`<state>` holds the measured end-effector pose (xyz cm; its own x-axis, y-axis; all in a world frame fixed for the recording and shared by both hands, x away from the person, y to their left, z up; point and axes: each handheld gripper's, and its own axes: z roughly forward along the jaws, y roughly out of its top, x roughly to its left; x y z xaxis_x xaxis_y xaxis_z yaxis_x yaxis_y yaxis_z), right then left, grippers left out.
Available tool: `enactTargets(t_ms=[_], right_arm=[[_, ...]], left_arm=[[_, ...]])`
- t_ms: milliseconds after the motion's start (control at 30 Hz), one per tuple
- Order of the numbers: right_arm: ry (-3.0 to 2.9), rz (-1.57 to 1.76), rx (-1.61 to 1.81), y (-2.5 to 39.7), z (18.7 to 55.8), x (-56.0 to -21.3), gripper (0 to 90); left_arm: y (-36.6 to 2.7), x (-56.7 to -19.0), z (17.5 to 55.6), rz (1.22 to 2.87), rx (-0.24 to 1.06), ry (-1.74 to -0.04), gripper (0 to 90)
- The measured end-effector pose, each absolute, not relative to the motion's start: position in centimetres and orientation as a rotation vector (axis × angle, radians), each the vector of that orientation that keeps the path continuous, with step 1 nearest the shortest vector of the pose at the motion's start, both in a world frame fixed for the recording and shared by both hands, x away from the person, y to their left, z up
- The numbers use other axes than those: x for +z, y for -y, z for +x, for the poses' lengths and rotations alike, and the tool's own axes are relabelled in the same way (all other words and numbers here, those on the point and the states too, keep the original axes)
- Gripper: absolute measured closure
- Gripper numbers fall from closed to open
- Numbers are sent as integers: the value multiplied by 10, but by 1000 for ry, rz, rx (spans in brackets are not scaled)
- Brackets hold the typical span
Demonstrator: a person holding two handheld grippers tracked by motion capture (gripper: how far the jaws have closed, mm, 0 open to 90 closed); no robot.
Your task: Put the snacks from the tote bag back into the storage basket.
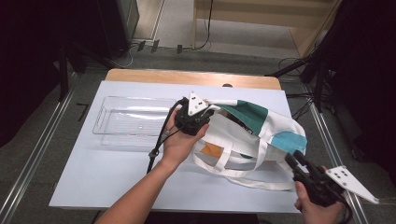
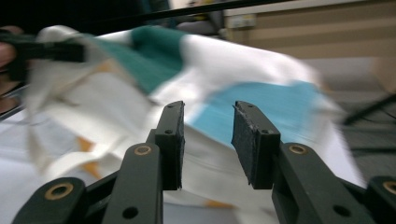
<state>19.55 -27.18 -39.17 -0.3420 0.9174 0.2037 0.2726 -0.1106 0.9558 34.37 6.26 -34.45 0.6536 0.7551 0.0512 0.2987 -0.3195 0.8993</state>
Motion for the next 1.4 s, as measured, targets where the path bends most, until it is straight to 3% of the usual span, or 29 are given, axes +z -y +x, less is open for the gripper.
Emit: enactTargets(t_ms=[267, 567, 600, 633, 667, 700, 767, 900, 1067, 1200, 1267, 1400], right_arm=[[-1827, 1187, 1439, 202, 242, -395, 634], [-1873, 1194, 1227, 167, 282, -405, 544], [-1888, 1220, 1202, 165, 286, -408, 578], [-1895, 1246, 1183, 165, 289, -413, 699], [-1895, 1246, 1183, 165, 289, -413, 699], [-1942, 1236, 1208, 167, 288, -417, 811], [-1958, 1219, 1216, 168, 286, -418, 850], [-2026, 1210, 1268, 171, 272, -425, 885], [-2104, 1167, 1239, 164, 259, -434, 889], [-2171, 1151, 1223, 162, 249, -443, 893], [-2218, 1159, 1209, 162, 245, -449, 897], [-2270, 1158, 1184, 162, 242, -455, 899]], left_arm=[[-61, -341, 340, 1894, 575, -831, 857], [-61, -341, 336, 1885, 544, -826, 856], [-61, -341, 336, 1881, 541, -824, 855], [-61, -341, 335, 1881, 543, -823, 851], [-61, -341, 335, 1882, 548, -819, 851], [-61, -341, 335, 1877, 550, -815, 826], [-61, -341, 335, 1859, 547, -806, 791], [-47, -343, 335, 1879, 604, -759, 582], [-38, -342, 338, 1905, 672, -759, 616], [-35, -339, 349, 1927, 676, -764, 720], [-34, -335, 355, 1943, 647, -755, 817], [-37, -328, 357, 1925, 608, -757, 847]])
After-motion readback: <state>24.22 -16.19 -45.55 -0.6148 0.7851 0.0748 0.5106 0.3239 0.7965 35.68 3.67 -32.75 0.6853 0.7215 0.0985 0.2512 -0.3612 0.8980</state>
